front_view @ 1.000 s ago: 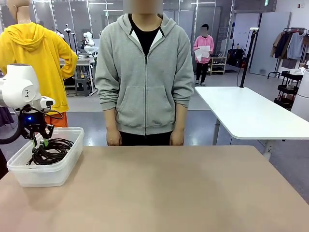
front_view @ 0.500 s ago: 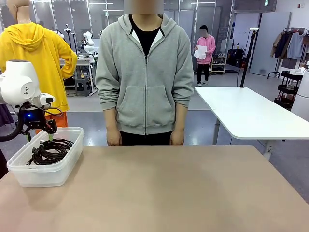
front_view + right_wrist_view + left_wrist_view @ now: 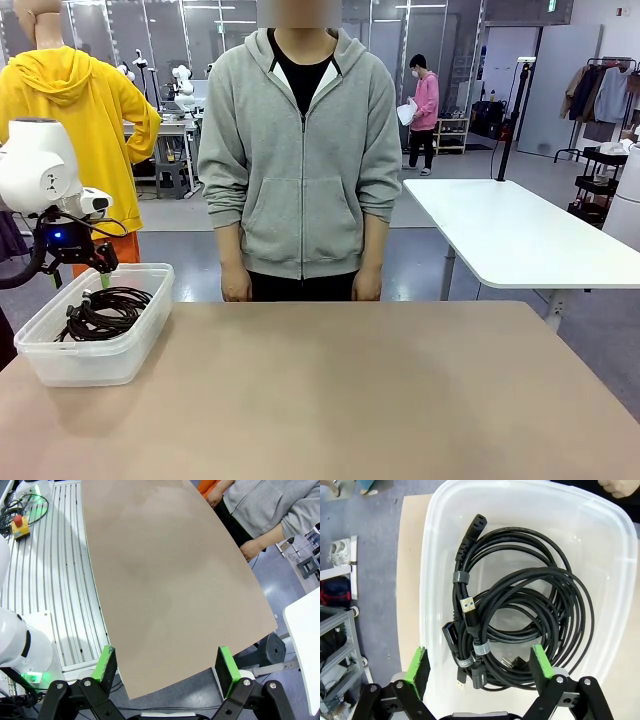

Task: Organize and store the cables.
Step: Place the USB Extension Cable into the Organizing box.

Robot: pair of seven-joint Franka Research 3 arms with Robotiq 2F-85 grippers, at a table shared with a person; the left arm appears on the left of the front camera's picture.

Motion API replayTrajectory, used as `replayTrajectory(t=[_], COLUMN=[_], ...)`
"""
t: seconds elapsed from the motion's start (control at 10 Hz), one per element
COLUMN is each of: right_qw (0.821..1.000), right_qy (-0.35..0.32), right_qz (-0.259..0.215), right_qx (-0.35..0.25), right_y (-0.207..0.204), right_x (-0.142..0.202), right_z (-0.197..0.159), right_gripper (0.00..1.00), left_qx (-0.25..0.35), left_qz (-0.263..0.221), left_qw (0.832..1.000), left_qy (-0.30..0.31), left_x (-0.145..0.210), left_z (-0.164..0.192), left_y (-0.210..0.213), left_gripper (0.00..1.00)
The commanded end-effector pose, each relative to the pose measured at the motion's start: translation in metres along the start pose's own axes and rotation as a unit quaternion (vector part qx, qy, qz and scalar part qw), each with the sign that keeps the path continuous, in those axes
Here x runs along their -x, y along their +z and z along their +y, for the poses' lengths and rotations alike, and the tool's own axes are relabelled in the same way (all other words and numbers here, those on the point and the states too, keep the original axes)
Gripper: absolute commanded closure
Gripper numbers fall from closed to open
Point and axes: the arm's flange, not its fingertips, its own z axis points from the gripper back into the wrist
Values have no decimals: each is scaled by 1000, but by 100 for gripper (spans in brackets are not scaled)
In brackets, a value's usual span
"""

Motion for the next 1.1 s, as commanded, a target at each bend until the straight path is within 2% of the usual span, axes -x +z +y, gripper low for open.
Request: replayTrajectory(t=[0.0, 1.0], right_qw=[1000, 1000], right_qy=[3, 3], right_qz=[0, 0], right_qx=[5, 5], right_y=[1, 1], right_x=[-1, -1], right_z=[0, 0], right_gripper=[0, 0], left_qx=[0, 0], left_qz=[-1, -1], left_qw=[1000, 1000], left_qy=[9, 9], left_x=[-2, -2], left_z=[0, 0], left_y=[-1, -1], left_gripper=[0, 0])
